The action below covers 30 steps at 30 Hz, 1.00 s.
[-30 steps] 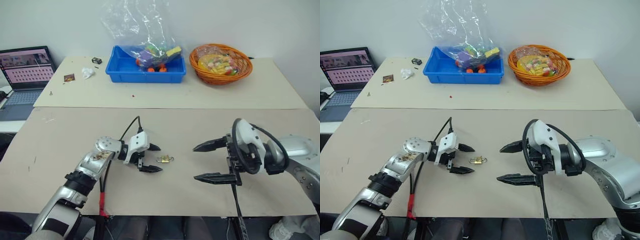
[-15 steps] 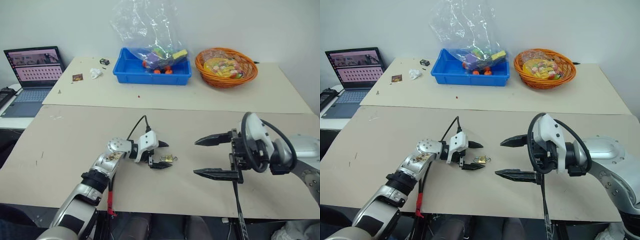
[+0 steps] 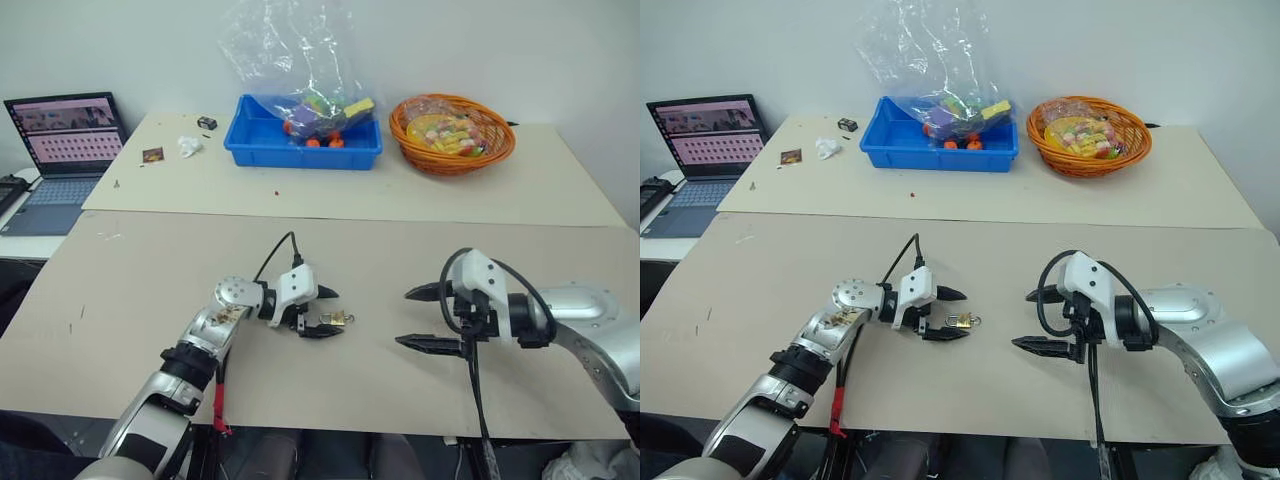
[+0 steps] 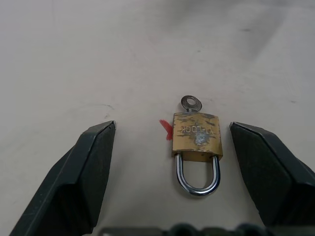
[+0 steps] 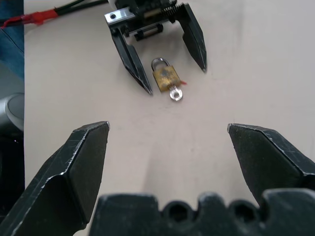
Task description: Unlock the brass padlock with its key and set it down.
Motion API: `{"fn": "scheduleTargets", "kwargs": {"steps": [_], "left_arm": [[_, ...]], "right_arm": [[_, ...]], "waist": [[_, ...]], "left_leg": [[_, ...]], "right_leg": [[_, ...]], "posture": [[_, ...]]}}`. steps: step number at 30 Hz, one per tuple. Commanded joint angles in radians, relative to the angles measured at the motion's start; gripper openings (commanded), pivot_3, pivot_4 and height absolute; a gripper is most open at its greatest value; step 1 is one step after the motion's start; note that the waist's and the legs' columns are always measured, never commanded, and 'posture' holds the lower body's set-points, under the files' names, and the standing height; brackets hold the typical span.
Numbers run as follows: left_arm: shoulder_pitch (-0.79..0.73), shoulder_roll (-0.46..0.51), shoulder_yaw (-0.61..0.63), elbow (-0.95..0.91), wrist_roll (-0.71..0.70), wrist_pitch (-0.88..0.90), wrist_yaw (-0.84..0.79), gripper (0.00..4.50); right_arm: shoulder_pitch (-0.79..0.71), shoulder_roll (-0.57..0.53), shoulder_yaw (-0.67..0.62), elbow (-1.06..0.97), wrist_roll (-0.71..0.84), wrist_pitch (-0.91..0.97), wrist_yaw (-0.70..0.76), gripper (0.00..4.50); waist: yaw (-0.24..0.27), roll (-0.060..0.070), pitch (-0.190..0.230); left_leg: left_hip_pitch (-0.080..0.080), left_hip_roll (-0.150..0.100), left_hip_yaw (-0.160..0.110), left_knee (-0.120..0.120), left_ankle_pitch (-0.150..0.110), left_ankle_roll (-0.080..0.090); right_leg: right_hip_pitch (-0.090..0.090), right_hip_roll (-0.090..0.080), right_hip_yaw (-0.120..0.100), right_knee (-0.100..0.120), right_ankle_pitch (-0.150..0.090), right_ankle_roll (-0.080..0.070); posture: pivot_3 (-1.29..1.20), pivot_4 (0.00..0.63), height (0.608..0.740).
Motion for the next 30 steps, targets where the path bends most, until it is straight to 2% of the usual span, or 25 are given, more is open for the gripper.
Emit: {"fn": "scheduleTargets", "kwargs": {"steps": [1, 8, 11, 13, 14, 16, 18, 27, 30], "left_arm": [[0.032, 0.007, -0.028, 0.01, 0.027, 0.037, -0.016, 3.91], [0.039, 0.015, -0.027, -0.001, 0.028, 0.038, -0.022, 3.91], [0.043, 0.016, -0.027, -0.005, 0.028, 0.032, -0.025, 3.24], [0.042, 0.017, -0.027, -0.004, 0.028, 0.033, -0.026, 2.51], [0.041, 0.017, -0.027, -0.003, 0.028, 0.032, -0.027, 2.29], [0.04, 0.018, -0.027, -0.002, 0.03, 0.031, -0.027, 1.44], [0.04, 0.018, -0.026, -0.003, 0.031, 0.033, -0.026, 0.87], [0.033, 0.025, -0.017, 0.004, 0.047, 0.008, -0.005, 0.83], [0.029, 0.06, 0.026, -0.039, 0.057, -0.045, 0.036, 0.83]], "right_arm": [[-0.002, 0.0, -0.014, -0.003, -0.021, -0.042, 0.021, 4.5], [-0.015, 0.016, -0.018, -0.001, -0.025, -0.039, 0.03, 4.5], [-0.014, 0.017, -0.008, 0.013, -0.05, -0.048, 0.026, 4.5], [-0.013, 0.018, -0.006, 0.019, -0.058, -0.052, 0.029, 4.5], [-0.014, 0.019, -0.006, 0.02, -0.059, -0.053, 0.03, 4.5], [-0.014, 0.021, -0.005, 0.022, -0.063, -0.052, 0.032, 4.5], [-0.012, 0.021, -0.004, 0.022, -0.07, -0.053, 0.034, 4.5], [-0.02, 0.038, 0.003, 0.033, -0.089, -0.053, 0.026, 4.5], [-0.027, 0.065, 0.005, 0.034, -0.093, -0.04, -0.004, 4.5]], "waist": [[-0.001, 0.0, 0.0], [-0.003, 0.0, 0.0], [-0.005, 0.0, 0.0], [-0.007, 0.0, 0.0], [-0.007, 0.0, 0.0], [-0.01, 0.0, 0.0], [-0.013, 0.0, 0.0], [-0.016, 0.0, 0.0], [-0.02, 0.0, 0.0]], "left_leg": [[0.0, 0.0, 0.0, 0.0, 0.0, 0.0], [0.0, 0.0, 0.0, 0.0, 0.0, 0.0], [0.0, 0.0, 0.0, 0.0, 0.0, 0.0], [0.0, 0.0, 0.0, 0.0, 0.0, 0.0], [0.0, 0.0, 0.0, 0.0, 0.0, 0.0], [0.0, 0.0, 0.0, 0.0, 0.0, 0.0], [0.0, 0.0, 0.0, 0.0, 0.0, 0.0], [0.0, 0.0, 0.0, 0.0, 0.0, 0.0], [0.0, 0.0, 0.0, 0.0, 0.0, 0.0]], "right_leg": [[0.0, 0.0, 0.0, 0.0, 0.0, 0.0], [0.0, 0.0, 0.0, 0.0, -0.001, 0.001], [0.0, 0.0, 0.0, 0.0, -0.001, 0.001], [0.0, 0.0, 0.0, 0.0, 0.0, 0.001], [0.0, 0.0, 0.0, 0.0, 0.0, 0.001], [0.0, 0.0, 0.0, 0.0, 0.0, 0.001], [0.0, 0.0, 0.0, 0.0, 0.0, 0.001], [0.0, 0.0, 0.0, 0.0, 0.0, 0.001], [0.0, 0.0, 0.0, 0.0, 0.0, 0.001]], "posture": [[0.0, 0.15, 0.74], [0.0, 0.15, 0.74], [0.0, 0.15, 0.74], [0.0, 0.15, 0.74], [0.0, 0.15, 0.74], [0.0, 0.15, 0.74], [0.0, 0.15, 0.74], [0.0, 0.15, 0.74], [0.0, 0.15, 0.74]]}}
